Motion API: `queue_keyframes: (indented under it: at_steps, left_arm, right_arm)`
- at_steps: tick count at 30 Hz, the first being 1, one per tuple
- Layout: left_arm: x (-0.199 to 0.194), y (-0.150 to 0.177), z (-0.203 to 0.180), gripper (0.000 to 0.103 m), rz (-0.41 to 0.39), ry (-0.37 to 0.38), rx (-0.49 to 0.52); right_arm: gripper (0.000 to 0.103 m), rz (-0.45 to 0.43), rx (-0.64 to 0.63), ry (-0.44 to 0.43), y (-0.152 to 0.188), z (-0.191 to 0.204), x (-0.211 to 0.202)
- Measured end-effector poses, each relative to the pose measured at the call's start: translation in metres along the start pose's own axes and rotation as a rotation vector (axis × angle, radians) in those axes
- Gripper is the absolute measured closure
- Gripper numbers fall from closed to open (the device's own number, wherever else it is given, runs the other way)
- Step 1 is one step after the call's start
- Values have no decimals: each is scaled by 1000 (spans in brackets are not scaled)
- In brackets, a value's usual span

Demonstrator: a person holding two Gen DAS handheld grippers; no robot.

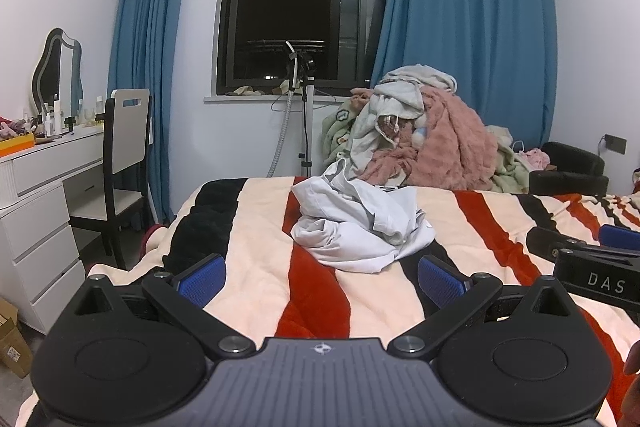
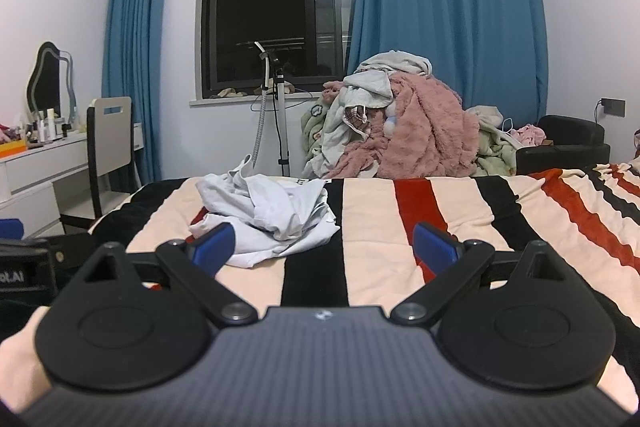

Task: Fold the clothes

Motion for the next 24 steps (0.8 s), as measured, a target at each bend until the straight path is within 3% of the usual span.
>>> queue_keyframes:
  at_steps: [11, 16, 20, 22, 23, 24]
  left_arm:
    - [21, -19, 1, 0, 21, -2, 24]
    - [47, -52, 4, 0, -9, -13, 54]
    - [71, -54, 18, 0, -14, -37, 24]
    - [84, -47, 29, 0, 13, -46, -6]
    - [90, -43, 35, 0, 29, -51, -24]
    - [96, -38, 42, 0, 41, -55, -42]
  right_arm:
    - [6, -8, 83, 10, -5, -8, 9]
    - [7, 34, 129, -29, -3, -8, 42]
    - [7, 67, 158, -29, -4, -7, 76]
    - [11, 78, 143, -55, -6, -2, 100]
    - [18, 85, 135, -66, -6, 1, 112]
    - [31, 92, 126, -75, -6, 5, 125]
Point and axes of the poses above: each gripper's, at about its wrist camera, not at the fingertips, and x roughly the way its jaws point, z to its left, y to its underside, the point moved 4 cm from there along x, roughly the way its jaws point, and after that the axes turned 3 degrees about y, right-handed, at the moved point
